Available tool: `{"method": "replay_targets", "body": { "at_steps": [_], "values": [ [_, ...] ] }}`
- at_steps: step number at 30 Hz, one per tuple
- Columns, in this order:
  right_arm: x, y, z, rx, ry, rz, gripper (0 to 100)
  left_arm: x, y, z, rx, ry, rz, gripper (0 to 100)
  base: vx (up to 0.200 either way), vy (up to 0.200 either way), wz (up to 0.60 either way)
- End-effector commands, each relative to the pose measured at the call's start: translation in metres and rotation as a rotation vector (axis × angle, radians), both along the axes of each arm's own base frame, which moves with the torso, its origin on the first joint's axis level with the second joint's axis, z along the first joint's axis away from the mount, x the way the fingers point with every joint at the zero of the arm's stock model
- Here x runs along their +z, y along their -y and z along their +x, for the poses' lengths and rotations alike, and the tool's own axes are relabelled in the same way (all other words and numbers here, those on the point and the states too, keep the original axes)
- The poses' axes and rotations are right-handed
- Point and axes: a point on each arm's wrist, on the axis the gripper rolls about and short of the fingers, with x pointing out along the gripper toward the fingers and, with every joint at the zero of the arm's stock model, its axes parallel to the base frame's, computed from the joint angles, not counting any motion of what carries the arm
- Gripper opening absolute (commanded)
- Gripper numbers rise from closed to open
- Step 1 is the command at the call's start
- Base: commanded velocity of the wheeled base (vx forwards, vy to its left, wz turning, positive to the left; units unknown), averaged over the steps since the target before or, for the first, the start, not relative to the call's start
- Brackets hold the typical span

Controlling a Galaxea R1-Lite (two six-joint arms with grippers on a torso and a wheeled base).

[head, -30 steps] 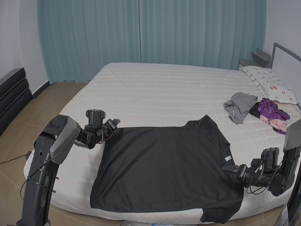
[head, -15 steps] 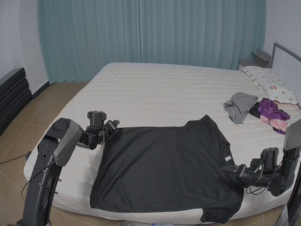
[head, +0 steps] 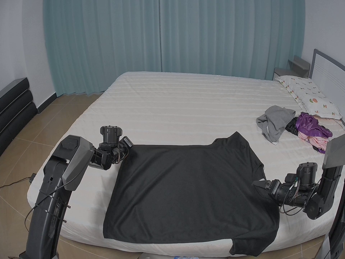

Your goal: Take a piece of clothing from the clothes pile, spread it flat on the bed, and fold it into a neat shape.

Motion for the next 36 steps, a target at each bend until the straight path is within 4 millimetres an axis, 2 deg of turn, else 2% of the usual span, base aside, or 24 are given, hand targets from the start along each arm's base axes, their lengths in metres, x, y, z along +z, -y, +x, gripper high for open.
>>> {"method": "replay_targets", "body": {
  "at_steps": [1, 7, 9, 10, 16, 18, 19, 24, 28, 30, 31, 36],
  "values": [
    [-0.002, 0.0, 0.039, -0.023, 0.074, -0.009, 100, 0.028, -0.007, 0.007, 0.031, 0.049, 0.003, 0, 0.0, 0.0, 0.0],
    [0.001, -0.003, 0.105, -0.066, 0.12, -0.034, 100, 0.05, -0.015, 0.013, 0.052, 0.066, 0.005, 0, 0.0, 0.0, 0.0],
    [0.001, -0.003, 0.11, -0.067, 0.12, -0.035, 100, 0.051, -0.015, 0.013, 0.052, 0.066, 0.005, 0, 0.0, 0.0, 0.0],
    [-0.001, -0.004, 0.136, -0.087, 0.124, -0.049, 100, 0.053, -0.016, 0.013, 0.054, 0.069, 0.005, 0, 0.0, 0.0, 0.0],
    [-0.008, -0.007, 0.183, -0.096, 0.095, -0.076, 100, 0.051, -0.016, 0.012, 0.054, 0.065, 0.006, 0, 0.0, 0.0, 0.0],
    [-0.01, -0.008, 0.189, -0.097, 0.092, -0.086, 100, 0.05, -0.015, 0.012, 0.052, 0.062, 0.006, 0, 0.0, 0.0, 0.0],
    [-0.018, -0.006, 0.202, -0.109, 0.083, -0.121, 100, 0.048, -0.015, 0.012, 0.053, 0.059, 0.007, 0, 0.0, 0.0, 0.0],
    [-0.031, -0.005, 0.222, -0.107, 0.044, -0.178, 100, 0.047, -0.014, 0.012, 0.05, 0.056, 0.007, 0, 0.0, 0.0, 0.0],
    [-0.041, -0.006, 0.242, -0.125, 0.067, -0.189, 100, 0.045, -0.012, 0.011, 0.047, 0.049, 0.008, 0, 0.0, 0.0, 0.0],
    [-0.043, -0.006, 0.245, -0.133, 0.075, -0.196, 100, 0.045, -0.011, 0.011, 0.045, 0.049, 0.007, 0, 0.0, 0.0, 0.0],
    [-0.047, -0.006, 0.254, -0.16, 0.099, -0.217, 100, 0.045, -0.011, 0.011, 0.045, 0.049, 0.007, 0, 0.0, 0.0, 0.0],
    [-0.046, -0.004, 0.266, -0.177, 0.138, -0.223, 100, 0.045, -0.011, 0.011, 0.044, 0.046, 0.007, 0, 0.0, 0.0, 0.0]
  ]
}}
